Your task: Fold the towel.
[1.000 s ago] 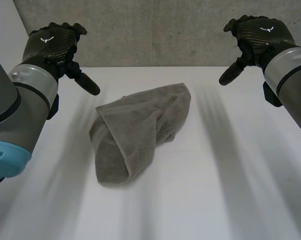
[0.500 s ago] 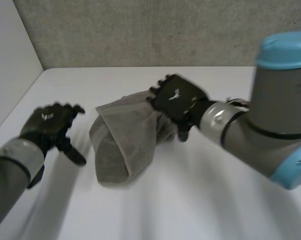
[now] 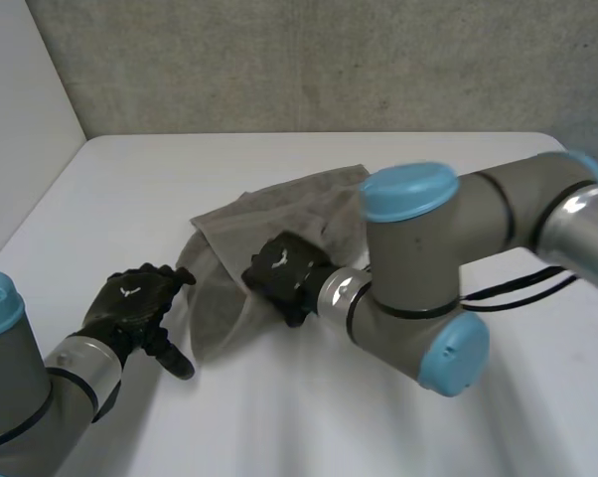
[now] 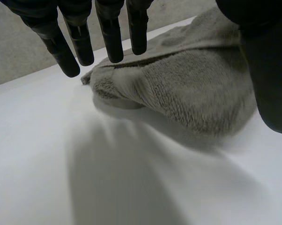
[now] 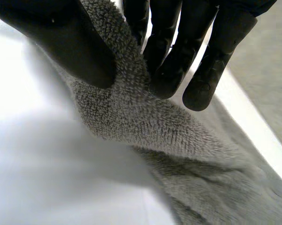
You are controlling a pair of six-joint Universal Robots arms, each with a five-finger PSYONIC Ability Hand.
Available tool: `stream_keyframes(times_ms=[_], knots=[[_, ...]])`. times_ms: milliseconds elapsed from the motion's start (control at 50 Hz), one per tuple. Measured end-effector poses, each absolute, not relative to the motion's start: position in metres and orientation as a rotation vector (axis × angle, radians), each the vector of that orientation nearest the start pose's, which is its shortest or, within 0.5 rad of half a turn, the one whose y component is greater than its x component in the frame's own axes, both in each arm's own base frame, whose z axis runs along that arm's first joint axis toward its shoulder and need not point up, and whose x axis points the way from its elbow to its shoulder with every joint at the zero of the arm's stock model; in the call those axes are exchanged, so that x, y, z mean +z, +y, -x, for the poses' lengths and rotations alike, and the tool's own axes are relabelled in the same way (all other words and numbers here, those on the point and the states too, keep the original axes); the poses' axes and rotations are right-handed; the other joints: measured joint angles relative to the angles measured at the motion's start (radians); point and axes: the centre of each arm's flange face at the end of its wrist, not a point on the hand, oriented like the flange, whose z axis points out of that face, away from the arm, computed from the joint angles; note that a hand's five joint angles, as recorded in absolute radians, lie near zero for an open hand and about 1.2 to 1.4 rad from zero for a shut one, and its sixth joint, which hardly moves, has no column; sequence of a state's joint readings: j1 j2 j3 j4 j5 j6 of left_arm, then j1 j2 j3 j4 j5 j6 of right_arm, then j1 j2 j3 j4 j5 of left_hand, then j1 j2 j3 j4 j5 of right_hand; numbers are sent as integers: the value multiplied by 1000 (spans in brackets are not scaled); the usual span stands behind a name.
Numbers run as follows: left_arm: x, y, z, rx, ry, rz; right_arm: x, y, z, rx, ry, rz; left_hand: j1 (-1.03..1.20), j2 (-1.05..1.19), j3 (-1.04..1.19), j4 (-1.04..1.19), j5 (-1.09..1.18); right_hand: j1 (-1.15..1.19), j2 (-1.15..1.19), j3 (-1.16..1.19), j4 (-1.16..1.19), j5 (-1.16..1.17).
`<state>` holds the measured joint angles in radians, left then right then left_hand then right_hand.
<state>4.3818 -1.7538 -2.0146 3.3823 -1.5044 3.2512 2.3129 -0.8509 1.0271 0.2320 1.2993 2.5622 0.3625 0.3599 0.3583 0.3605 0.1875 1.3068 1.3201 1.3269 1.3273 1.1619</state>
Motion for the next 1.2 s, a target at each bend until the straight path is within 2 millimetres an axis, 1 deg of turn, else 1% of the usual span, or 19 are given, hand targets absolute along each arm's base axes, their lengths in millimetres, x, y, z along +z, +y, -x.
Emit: stream_keyframes(times_ms=[80, 120, 200, 280, 380, 480, 520, 580, 600, 620, 640, 680, 760, 840, 940, 1000, 1060, 1120, 1200], knots=[[152, -207, 220, -1839, 2688, -684, 205, -197, -378, -1600, 1855, 1434, -1, -1, 0, 0, -6, 0, 0, 2, 0, 0], [151, -205, 221, -1837, 2691, -693, 208, -192, -368, -1618, 1912, 1375, -1, -1, 0, 0, -9, 0, 0, 3, 0, 0], [151, -201, 222, -1837, 2694, -707, 198, -176, -339, -1609, 2090, 1260, -2, -2, 0, 0, -12, 2, 0, 6, 0, 0], [152, -199, 223, -1841, 2694, -715, 185, -163, -322, -1554, 2192, 1153, -3, -2, -1, 0, -14, 3, 0, 7, 4, 0], [152, -196, 225, -1844, 2697, -731, 181, -155, -318, -1492, 2213, 978, -3, -2, -1, 0, -14, 3, 0, 7, 4, 0], [152, -191, 227, -1844, 2703, -753, 183, -150, -327, -1421, 2165, 875, -3, -2, -1, 0, -15, 4, 0, 7, 4, 0], [152, -190, 228, -1845, 2703, -756, 184, -146, -332, -1396, 2143, 885, -3, -2, -1, 0, -15, -32, -32, -26, -28, -37], [153, -190, 227, -1848, 2700, -751, 185, -139, -340, -1365, 2108, 947, -3, -2, -1, 0, -14, -482, -504, -482, -465, -495], [153, -191, 226, -1848, 2699, -746, 187, -137, -343, -1365, 2094, 983, -3, -2, -1, 0, -15, -665, -691, -661, -667, -708], [153, -191, 226, -1848, 2698, -741, 189, -136, -344, -1368, 2087, 1003, -3, -2, -1, 0, -14, -762, -791, -739, -746, -792], [153, -193, 224, -1847, 2696, -731, 191, -135, -346, -1378, 2074, 1040, -3, -2, -1, 0, -15, -917, -948, -921, -926, -975], [153, -197, 221, -1844, 2692, -703, 197, -135, -349, -1410, 2049, 1109, -3, -2, -1, 0, -14, -1052, -1075, -1073, -1072, -1103], [153, -206, 212, -1834, 2685, -640, 215, -139, -354, -1509, 1985, 1225, -3, -2, -1, 0, -14, -1075, -1079, -1088, -1078, -1103], [153, -216, 202, -1826, 2675, -570, 241, -144, -361, -1625, 1888, 1356, -3, -2, -1, 0, -14, -1076, -1079, -1088, -1078, -1103], [154, -222, 195, -1822, 2666, -522, 256, -150, -376, -1642, 1789, 1509, -3, -2, -1, 0, -14, -1077, -1079, -1088, -1078, -1103], [155, -225, 192, -1825, 2659, -497, 254, -156, -393, -1610, 1717, 1601, -3, -2, -1, 0, -14, -1077, -1079, -1088, -1078, -1103], [156, -228, 189, -1831, 2651, -478, 244, -164, -412, -1574, 1637, 1693, -3, -2, -1, 0, -14, -1077, -1079, -1088, -1078, -1103], [158, -231, 187, -1850, 2635, -460, 222, -176, -435, -1548, 1534, 1813, -3, -2, -1, 0, -14, -1080, -1079, -1088, -1078, -1103], [160, -233, 186, -1875, 2619, -449, 198, -185, -451, -1552, 1448, 1915, -3, -2, -1, 0, -14, -1080, -1079, -1088, -1078, -1103]])
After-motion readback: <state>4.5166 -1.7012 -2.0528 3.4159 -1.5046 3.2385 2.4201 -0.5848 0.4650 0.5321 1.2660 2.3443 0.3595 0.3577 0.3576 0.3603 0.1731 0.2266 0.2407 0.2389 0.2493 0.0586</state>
